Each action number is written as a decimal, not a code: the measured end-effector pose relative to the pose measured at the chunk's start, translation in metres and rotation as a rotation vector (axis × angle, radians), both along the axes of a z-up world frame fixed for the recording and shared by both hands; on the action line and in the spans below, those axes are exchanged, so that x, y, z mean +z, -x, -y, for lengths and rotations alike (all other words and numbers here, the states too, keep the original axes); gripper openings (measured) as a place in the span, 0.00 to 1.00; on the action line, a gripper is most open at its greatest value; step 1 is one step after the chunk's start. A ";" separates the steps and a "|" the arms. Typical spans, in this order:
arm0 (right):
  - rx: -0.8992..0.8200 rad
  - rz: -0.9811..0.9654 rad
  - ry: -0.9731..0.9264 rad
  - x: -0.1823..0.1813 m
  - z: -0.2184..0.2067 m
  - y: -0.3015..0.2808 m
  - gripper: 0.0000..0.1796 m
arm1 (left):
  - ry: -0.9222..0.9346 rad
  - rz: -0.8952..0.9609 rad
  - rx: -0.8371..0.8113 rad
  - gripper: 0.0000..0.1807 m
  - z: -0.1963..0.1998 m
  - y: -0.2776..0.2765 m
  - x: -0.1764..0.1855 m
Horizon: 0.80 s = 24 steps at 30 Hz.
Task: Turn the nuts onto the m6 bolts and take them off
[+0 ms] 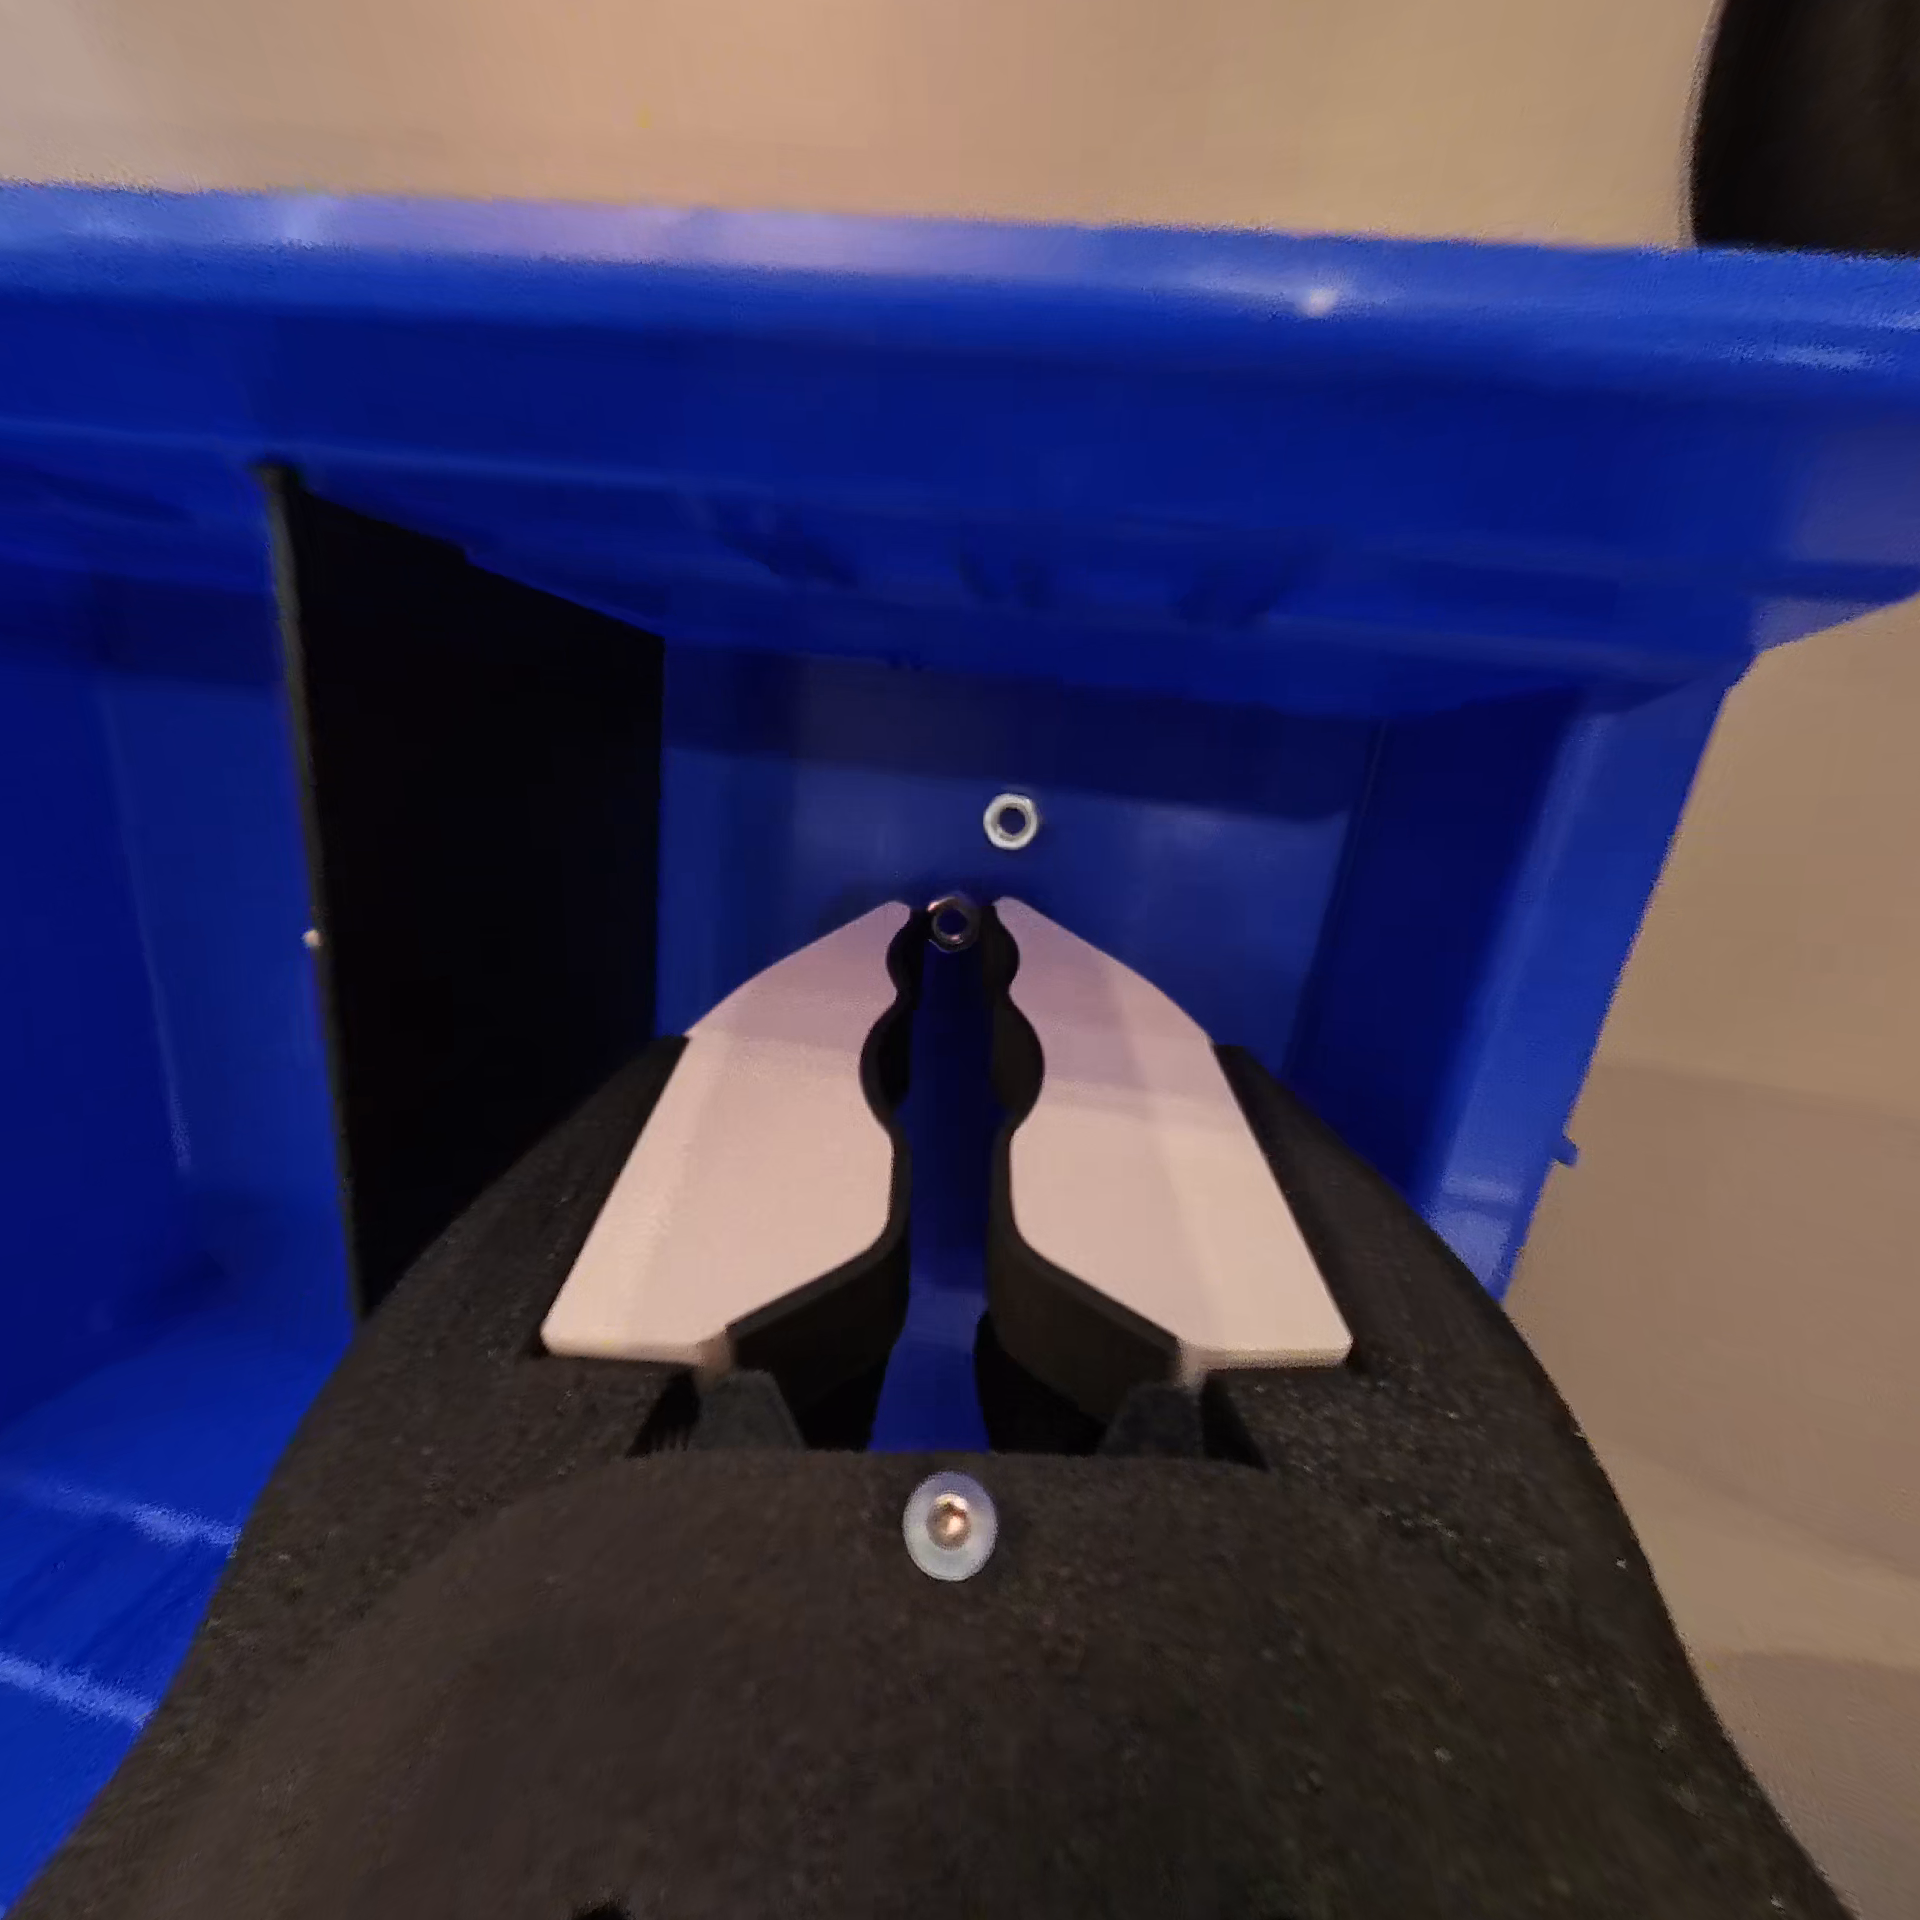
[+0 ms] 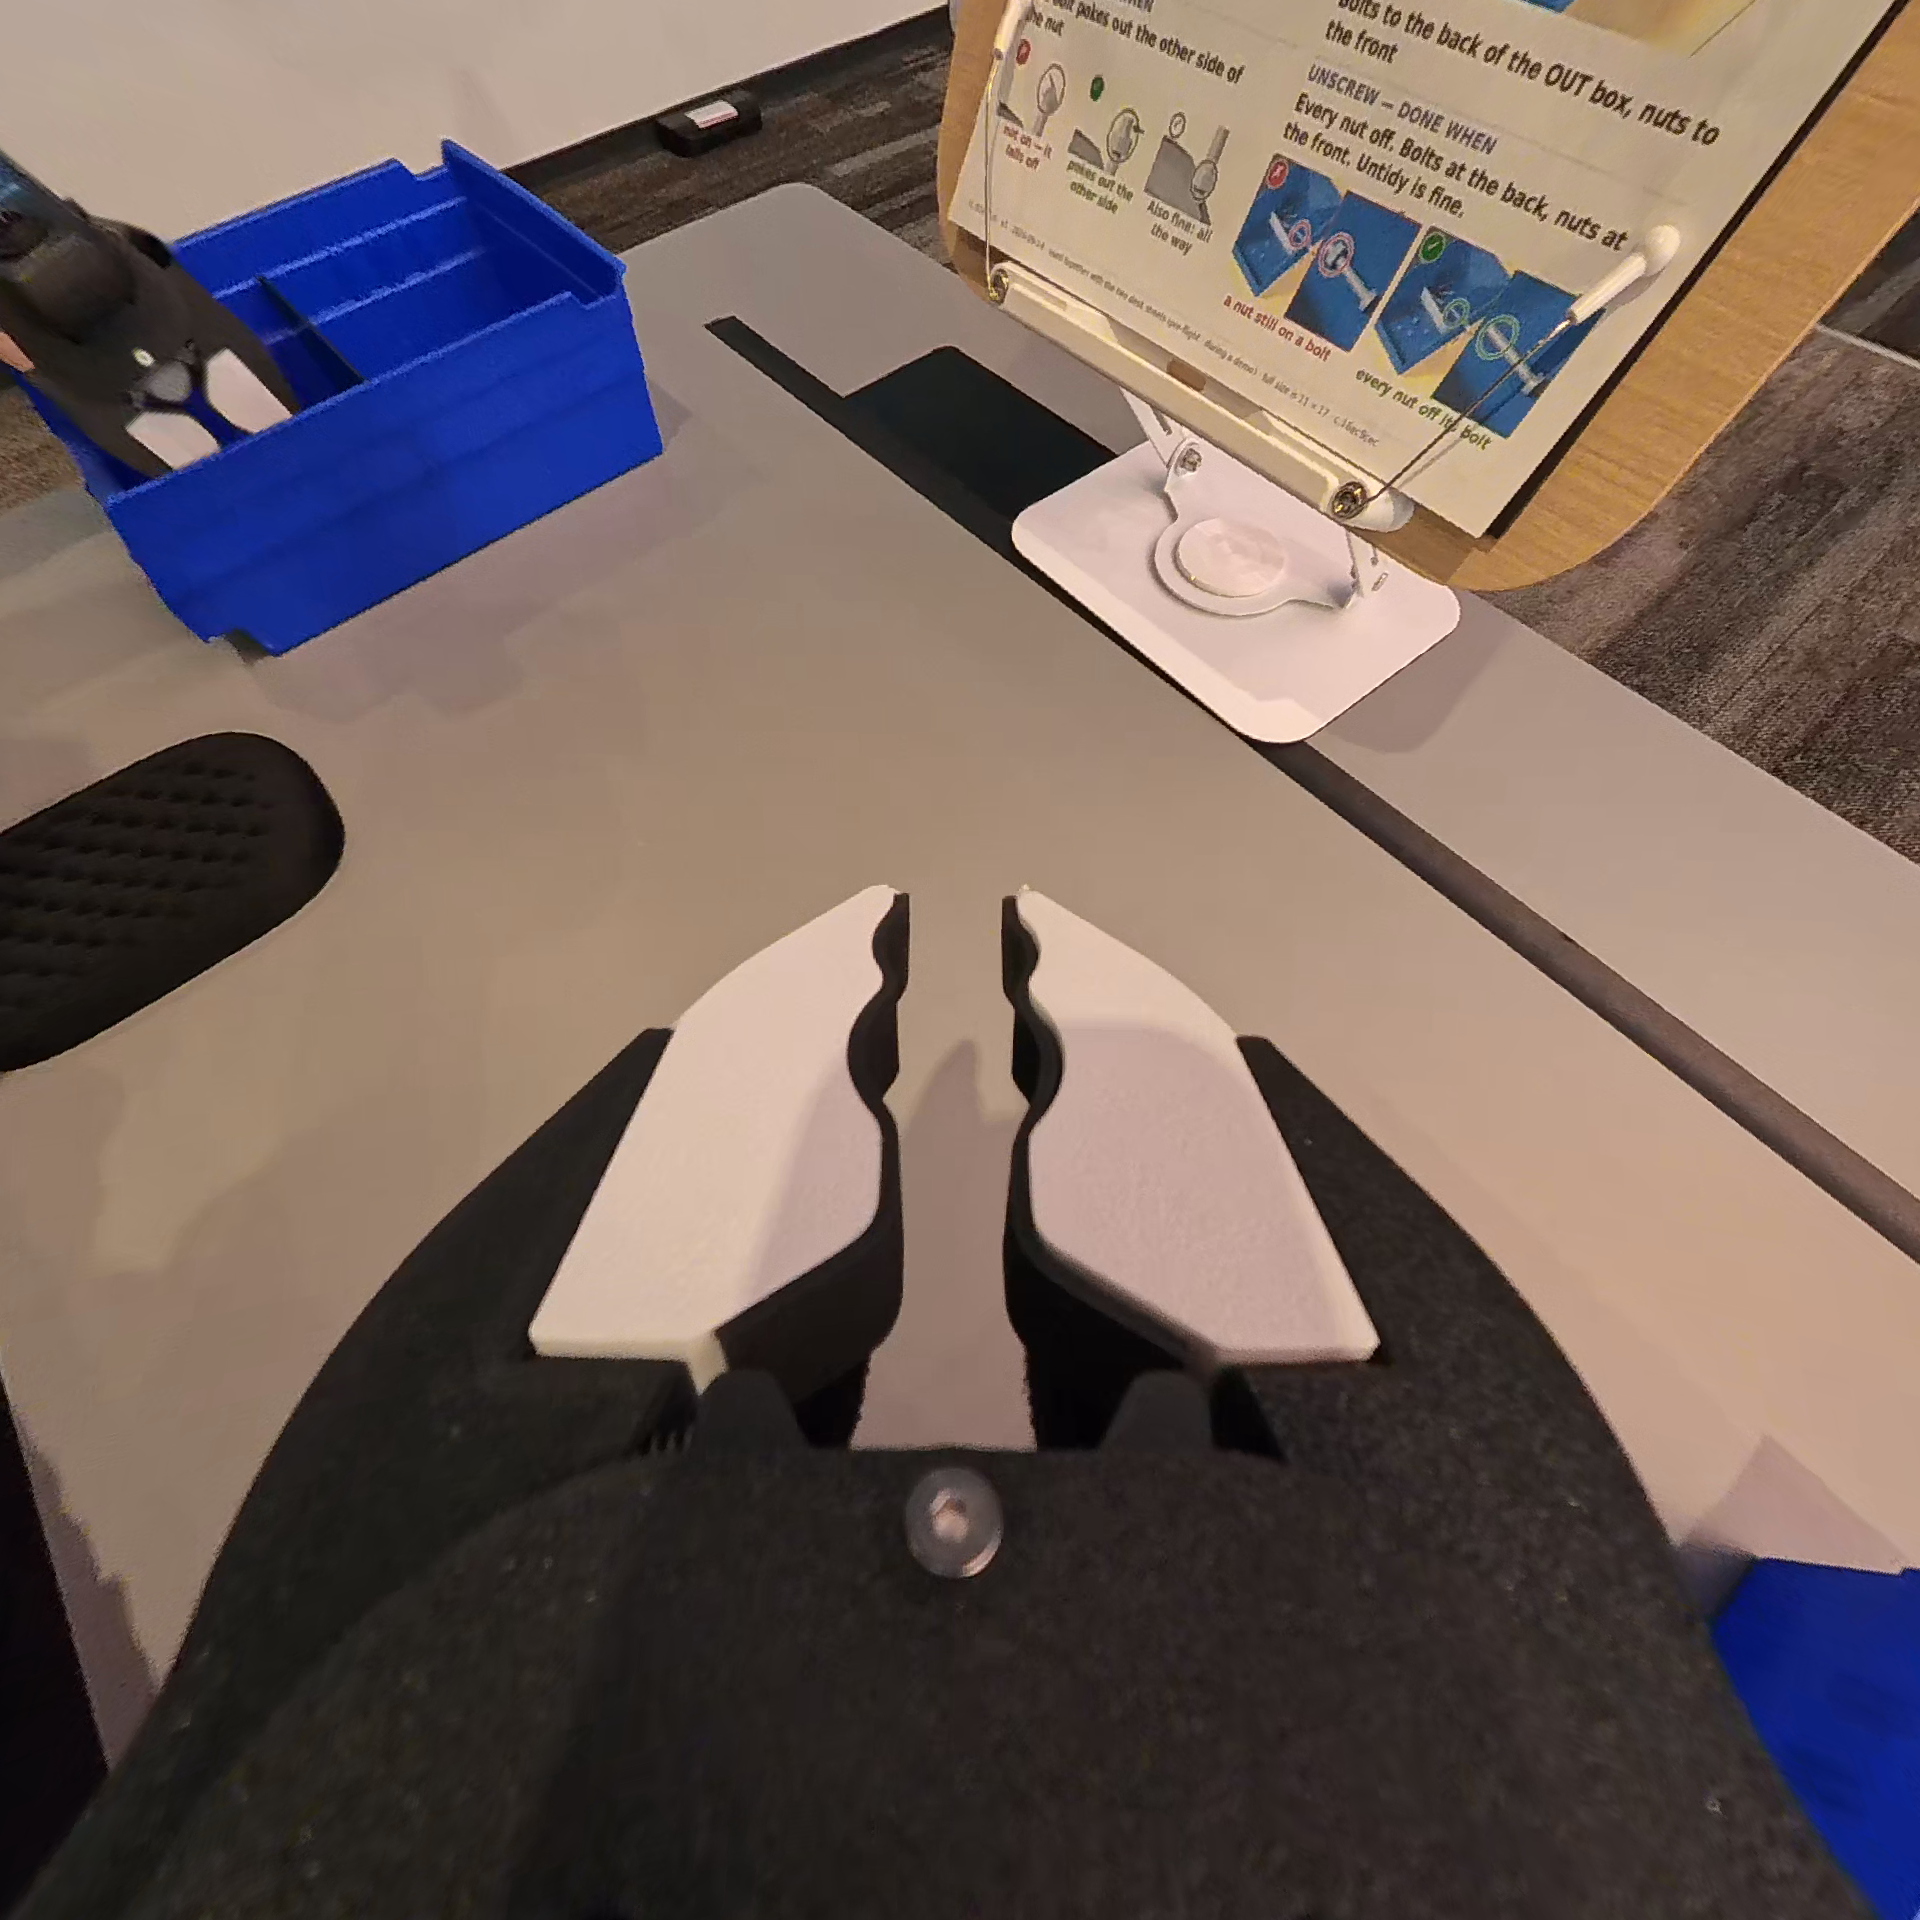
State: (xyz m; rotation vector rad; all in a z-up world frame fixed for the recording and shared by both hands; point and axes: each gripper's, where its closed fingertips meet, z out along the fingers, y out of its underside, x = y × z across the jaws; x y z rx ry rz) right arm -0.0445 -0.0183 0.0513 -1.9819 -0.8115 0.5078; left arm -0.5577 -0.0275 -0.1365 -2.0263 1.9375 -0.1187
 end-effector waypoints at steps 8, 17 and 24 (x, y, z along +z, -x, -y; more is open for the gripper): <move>0.018 -0.037 -0.031 0.015 0.006 -0.008 0.09 | -0.144 0.058 0.082 0.06 0.006 -0.010 0.095; 0.035 -0.086 -0.030 0.024 0.019 -0.027 0.09 | -0.113 0.243 -0.013 0.05 0.030 -0.206 0.132; 0.017 -0.087 -0.027 0.021 0.019 -0.043 0.09 | -0.066 0.135 0.022 0.05 0.027 -0.322 0.044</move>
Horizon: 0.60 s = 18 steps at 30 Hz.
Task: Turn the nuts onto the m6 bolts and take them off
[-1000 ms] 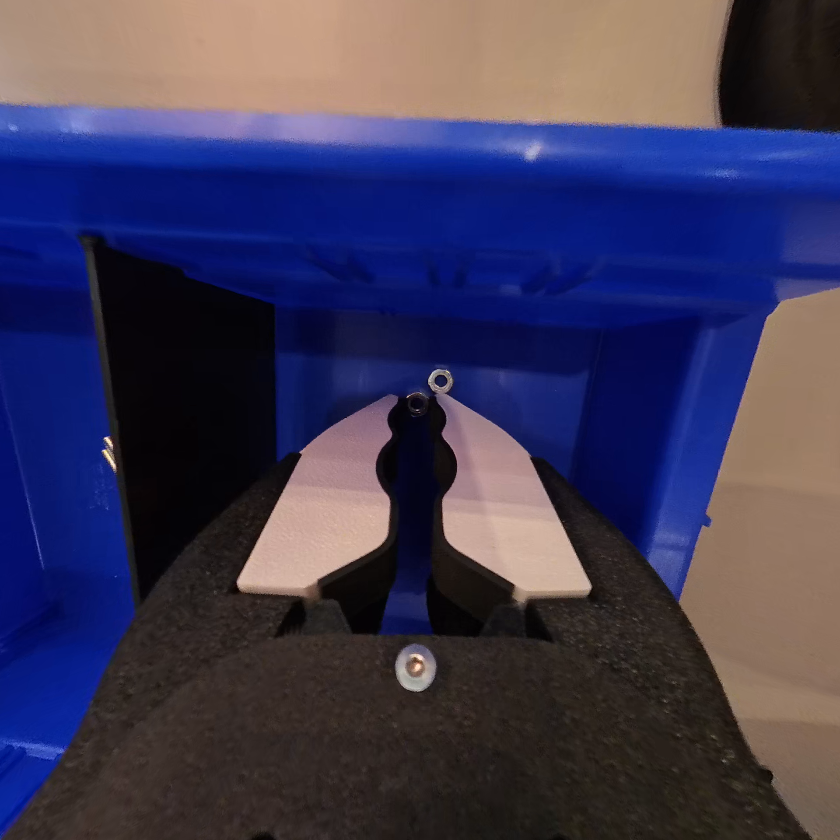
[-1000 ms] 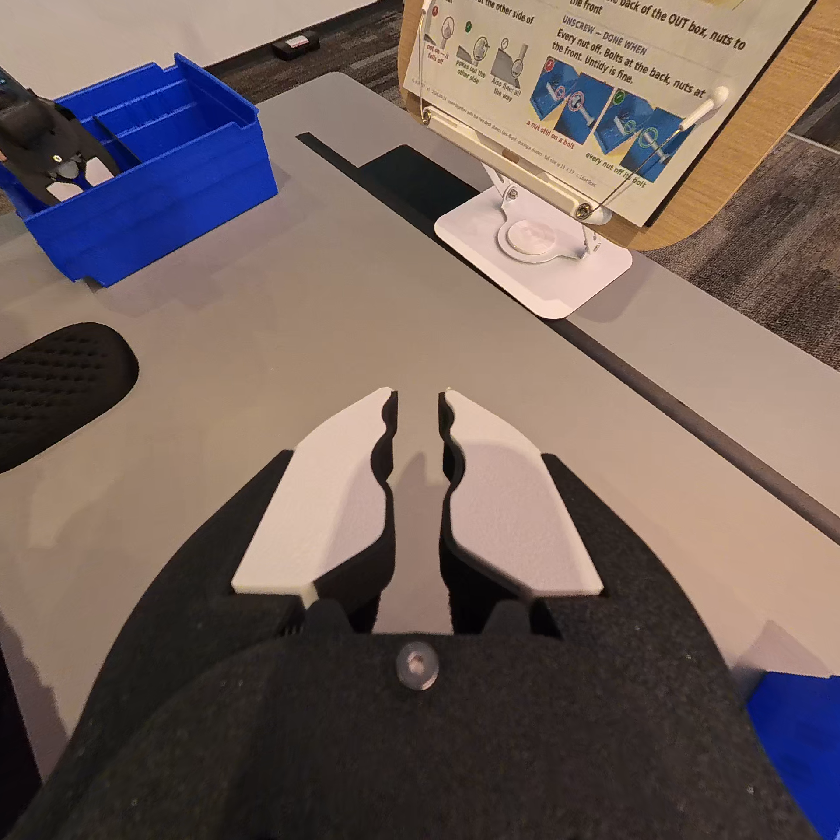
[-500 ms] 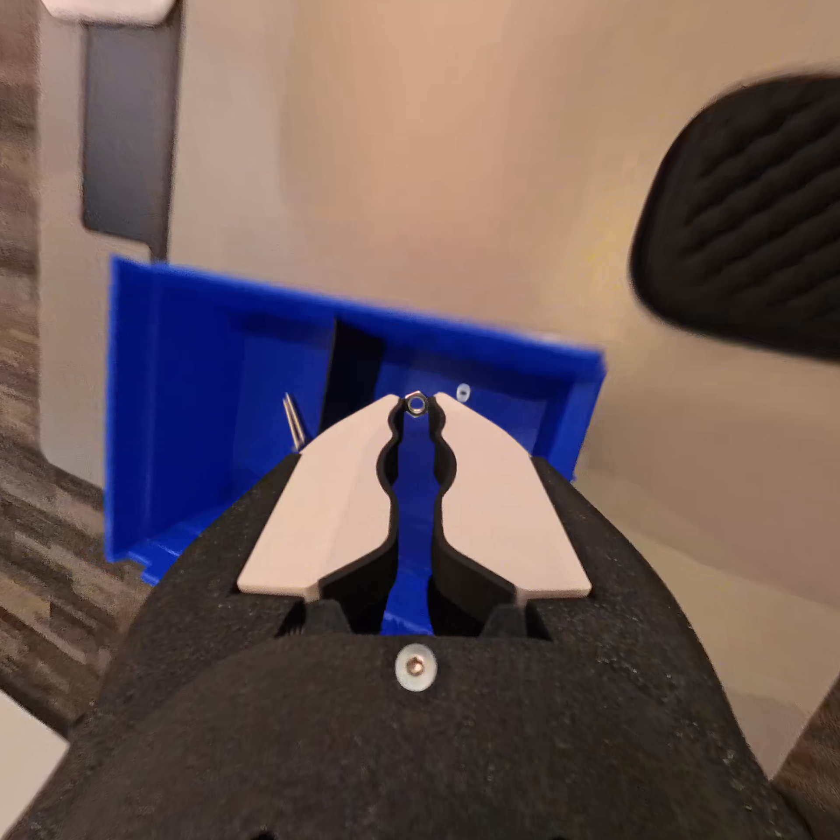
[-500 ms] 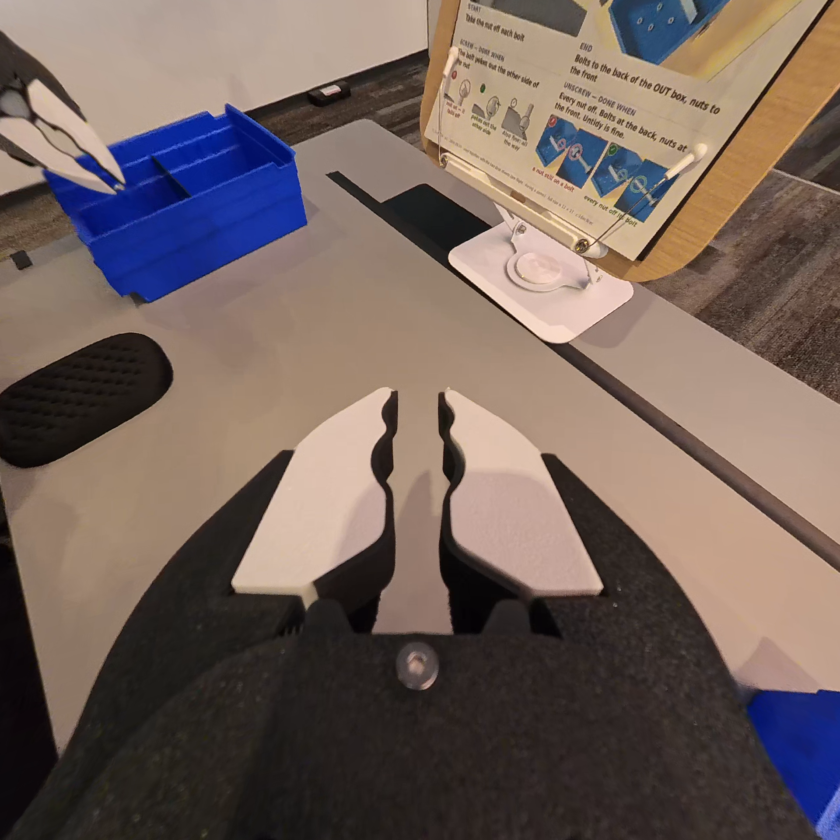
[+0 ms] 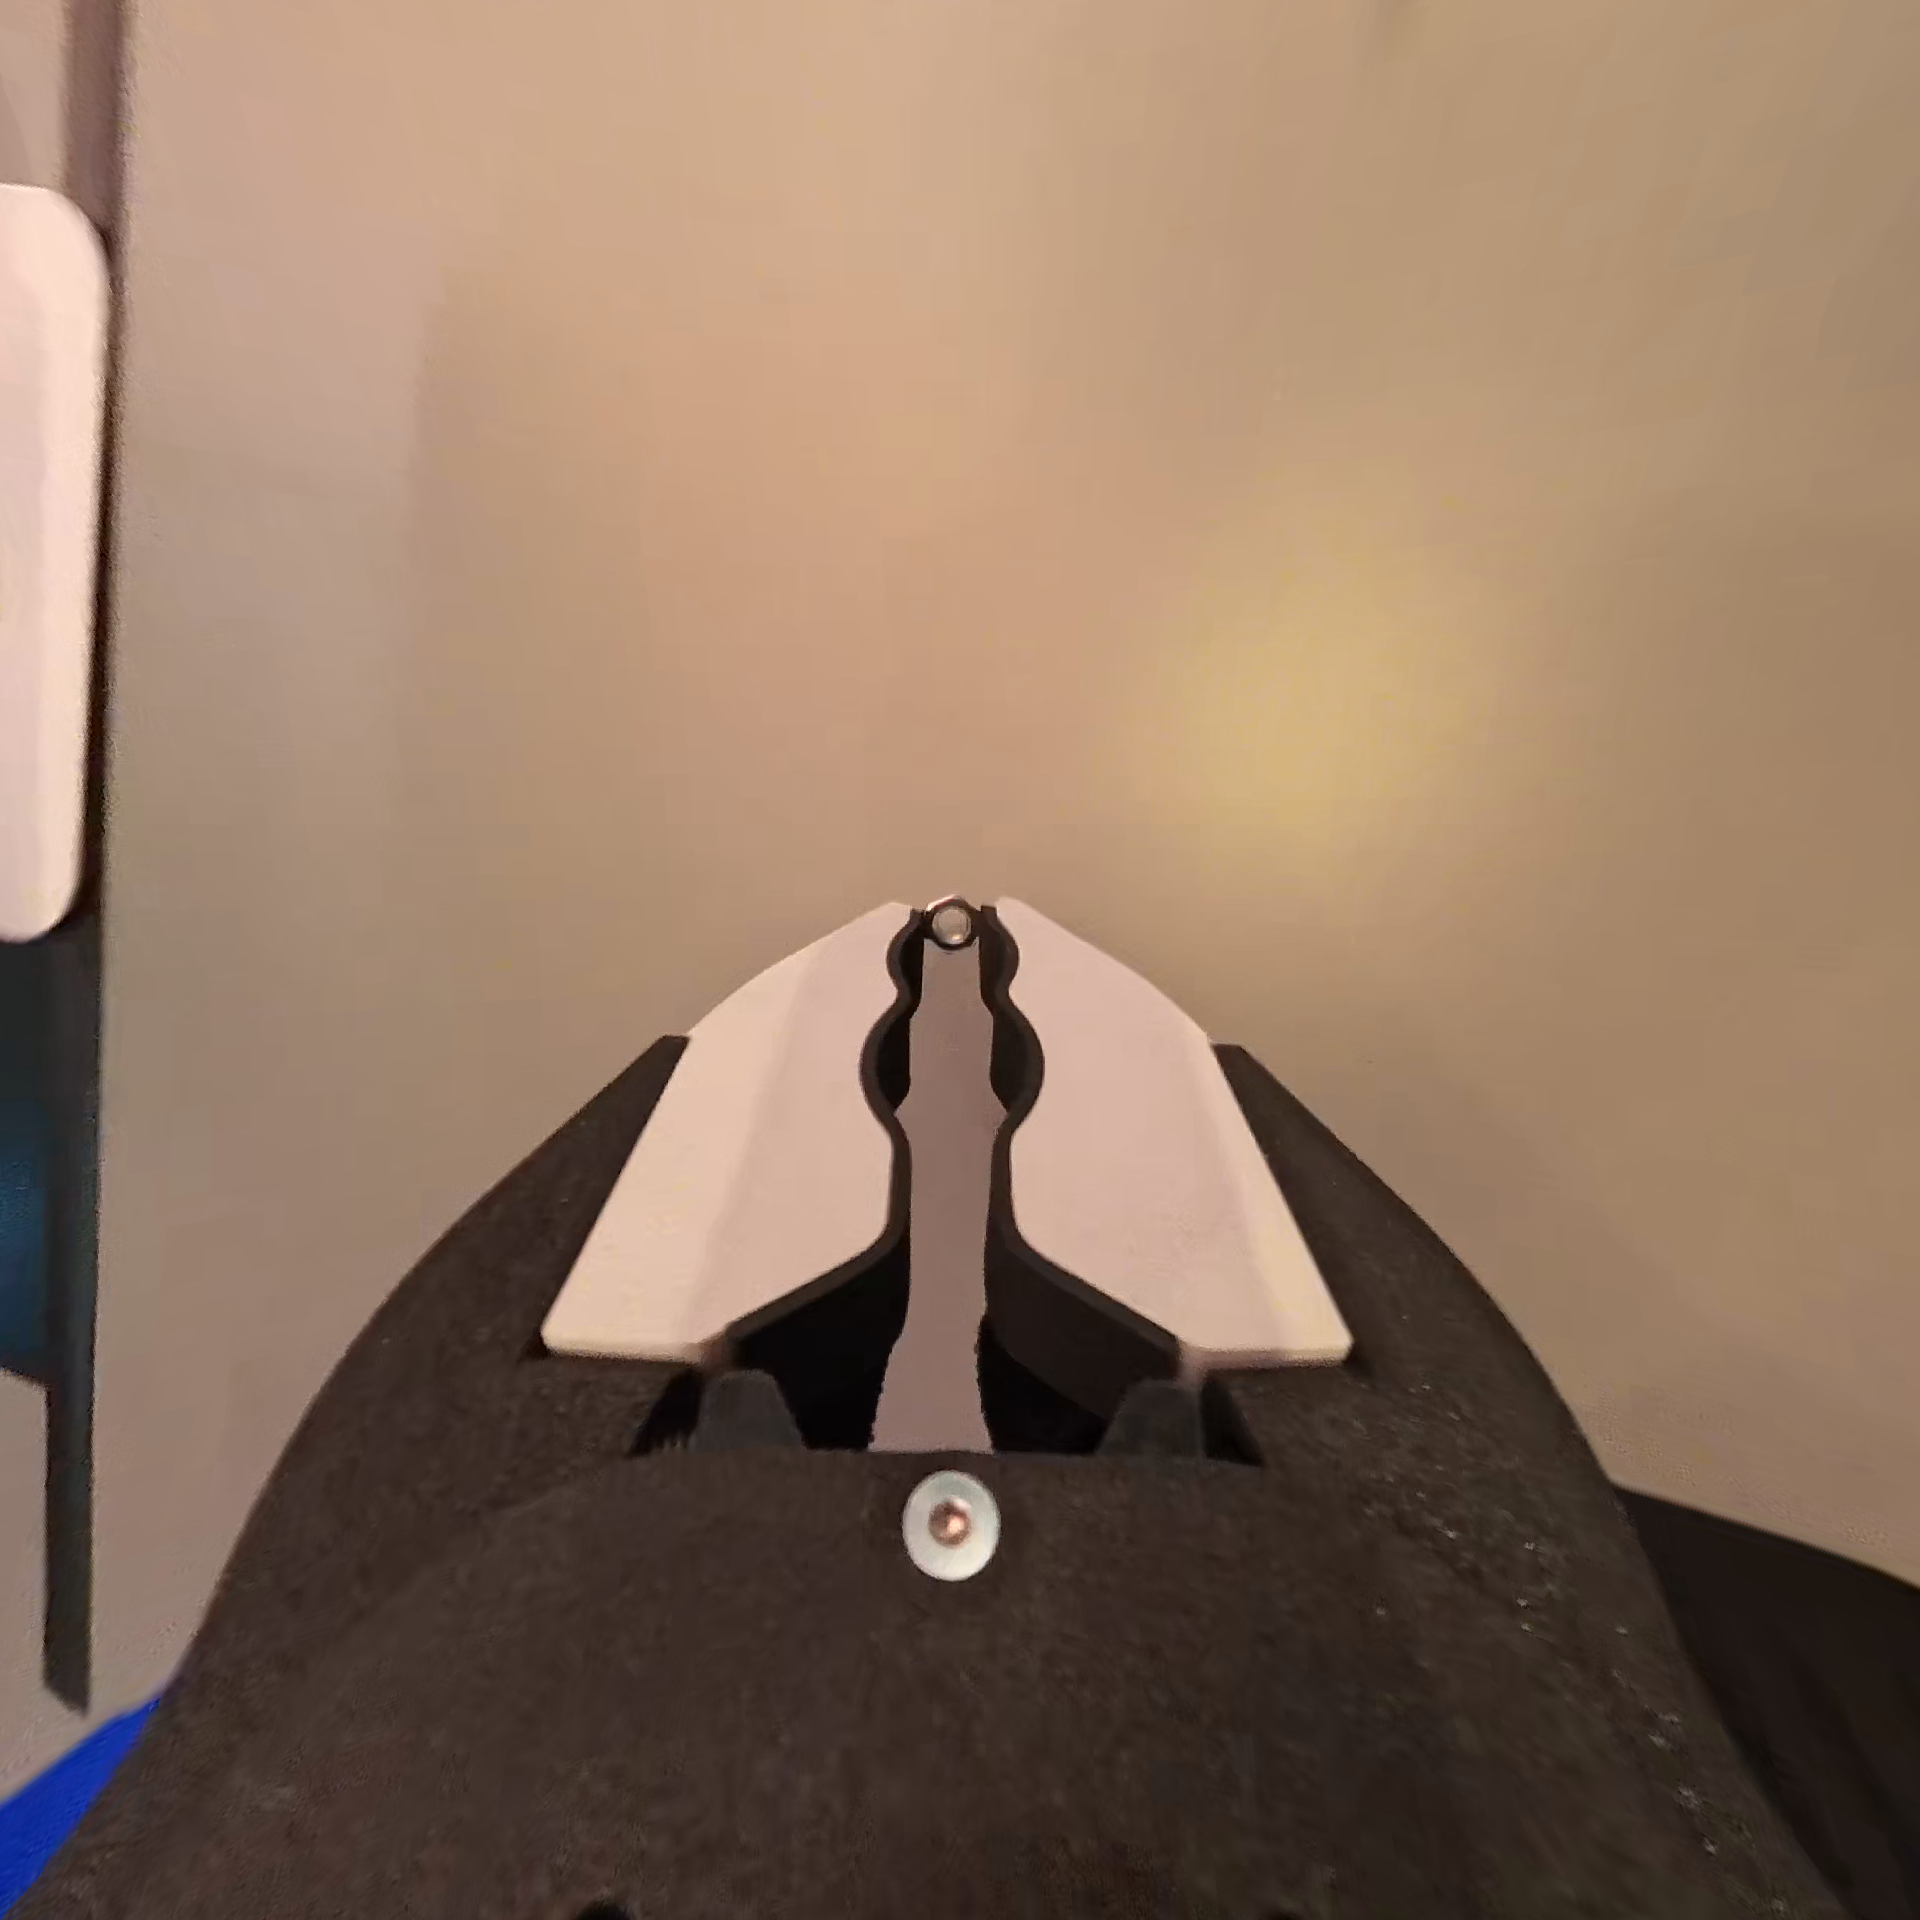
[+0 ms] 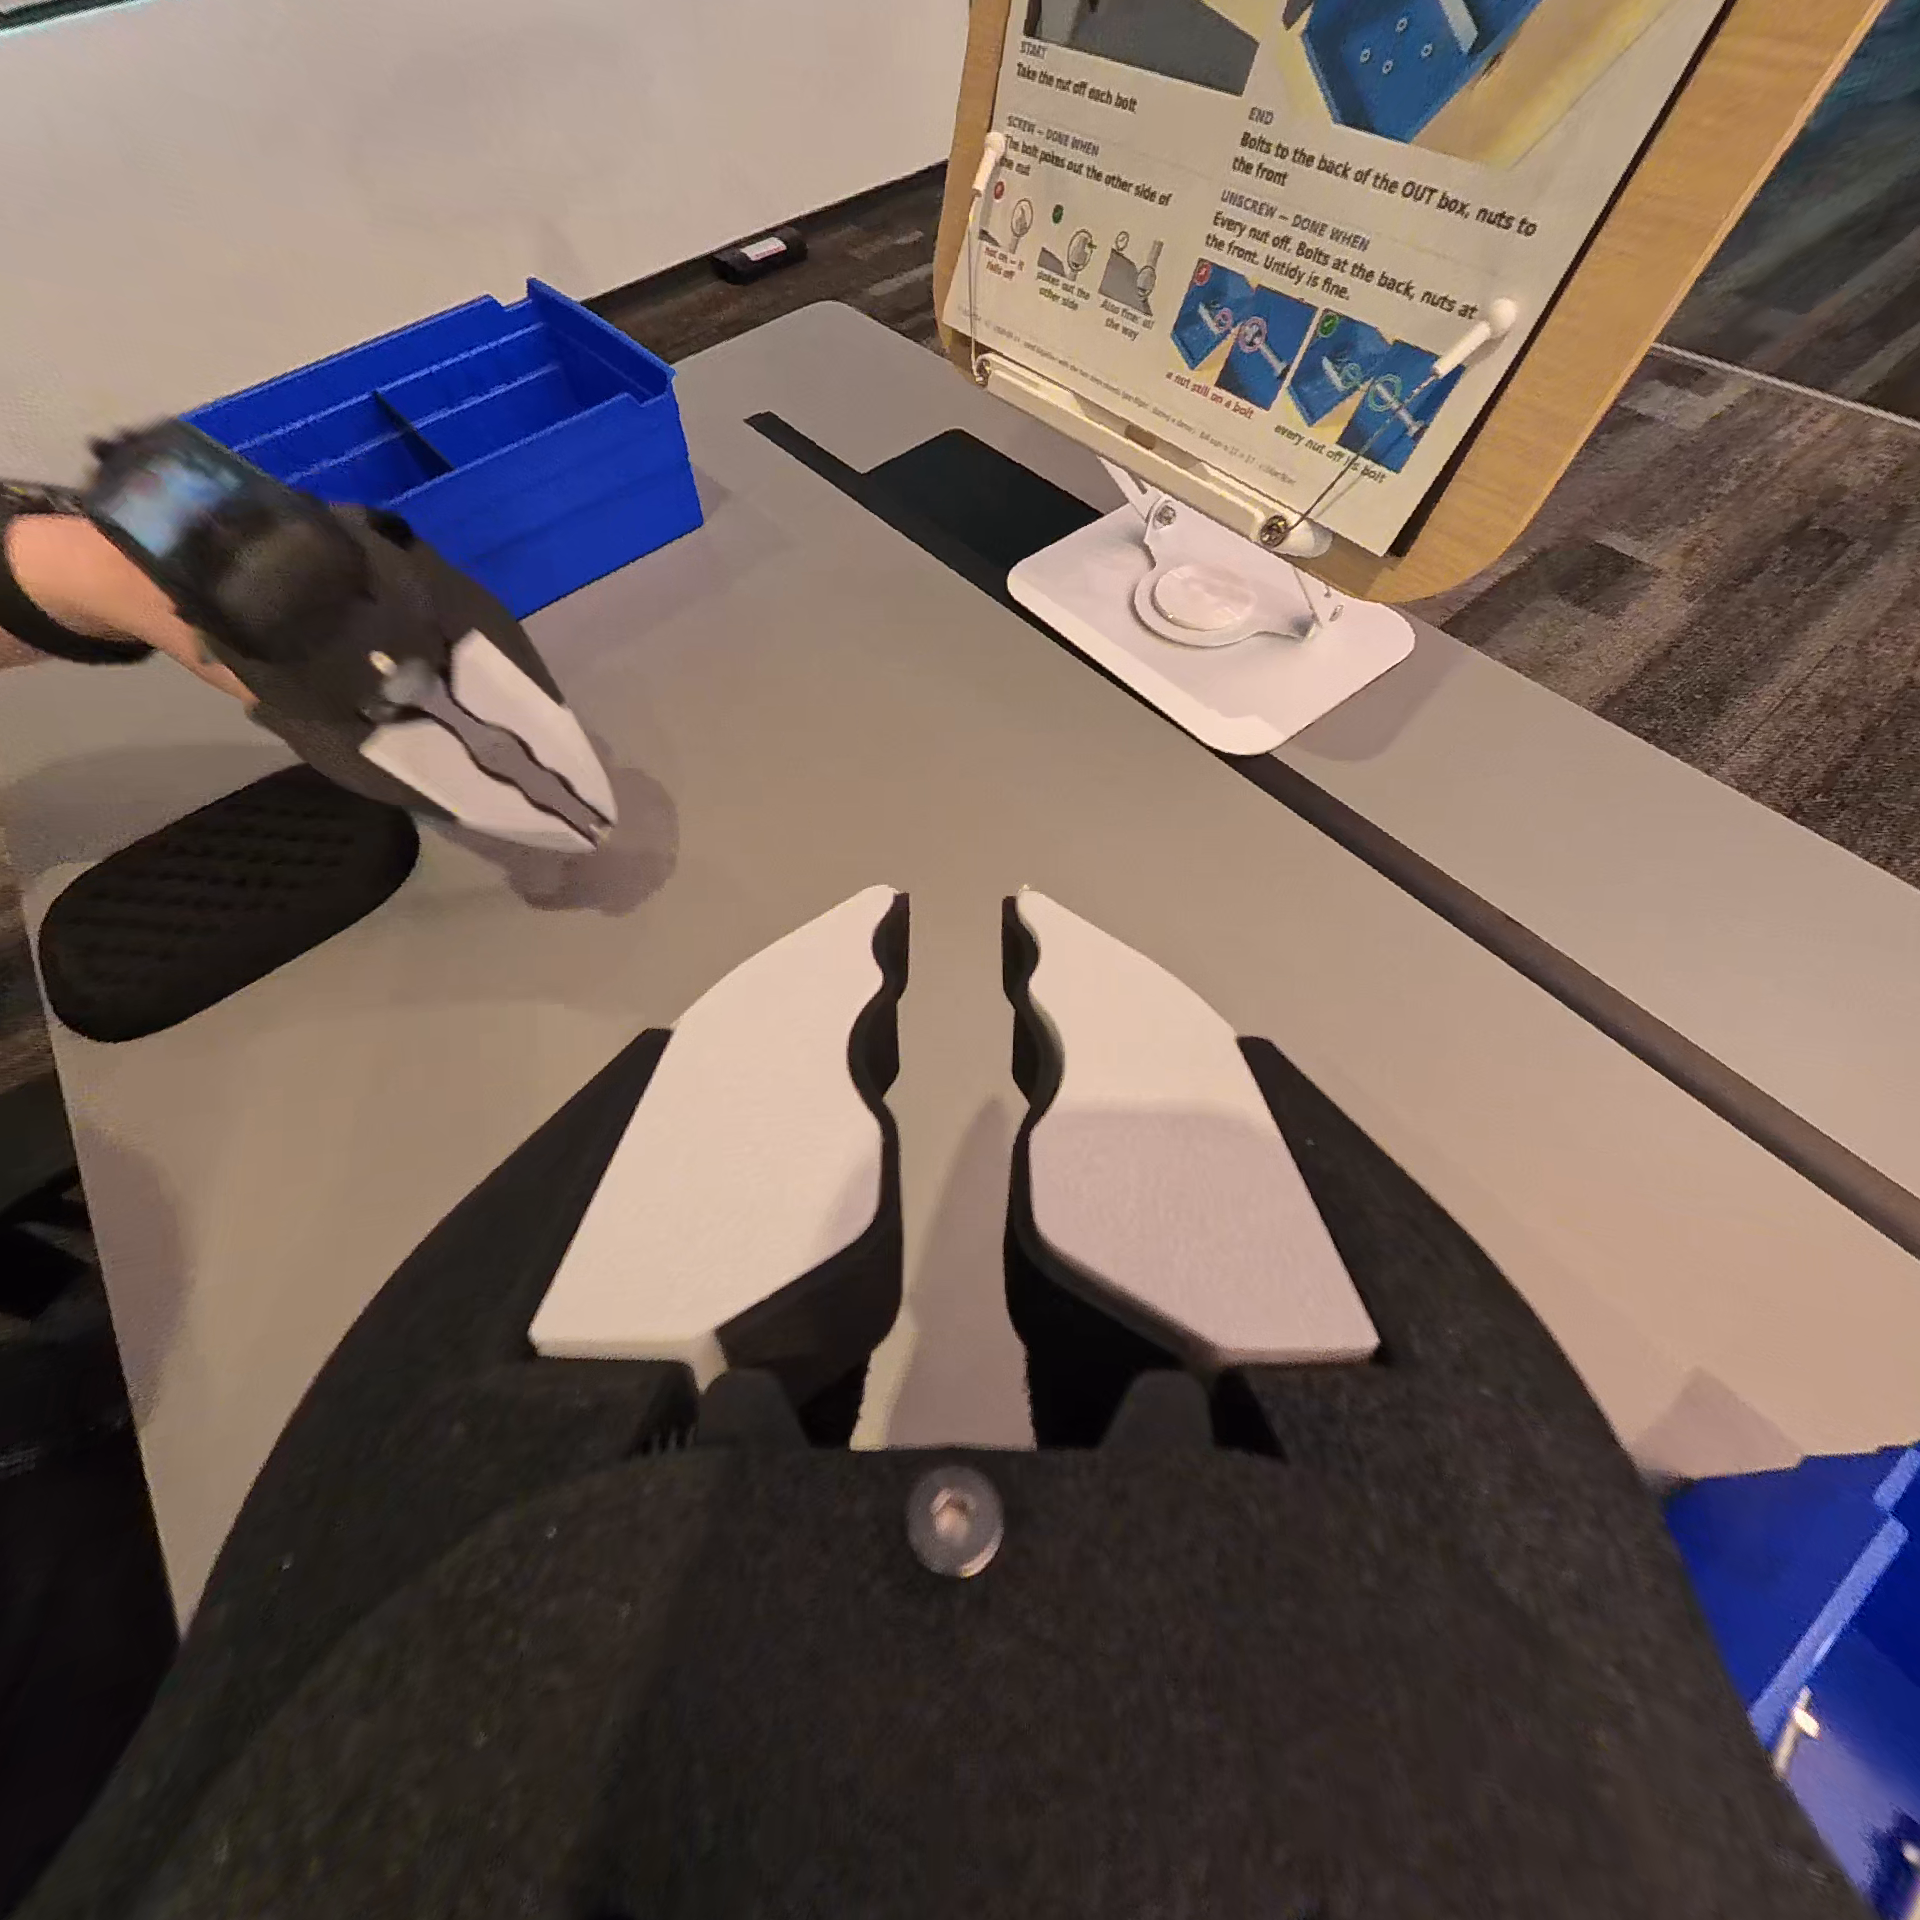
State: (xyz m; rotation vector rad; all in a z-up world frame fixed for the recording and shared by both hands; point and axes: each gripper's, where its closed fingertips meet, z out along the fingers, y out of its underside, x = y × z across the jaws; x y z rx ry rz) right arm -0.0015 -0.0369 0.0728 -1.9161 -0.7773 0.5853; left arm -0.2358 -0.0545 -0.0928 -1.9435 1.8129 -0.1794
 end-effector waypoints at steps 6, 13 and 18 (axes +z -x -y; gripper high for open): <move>0.012 0.023 0.030 -0.010 -0.005 -0.001 0.09 | 0.057 -0.091 -0.014 0.05 0.001 -0.028 -0.035; 0.042 0.021 0.036 -0.013 -0.009 0.004 0.09 | 0.072 -0.156 -0.017 0.05 0.000 -0.029 -0.055; 0.040 0.015 0.033 -0.011 -0.009 0.001 0.09 | 0.068 -0.163 -0.021 0.05 -0.001 -0.029 -0.060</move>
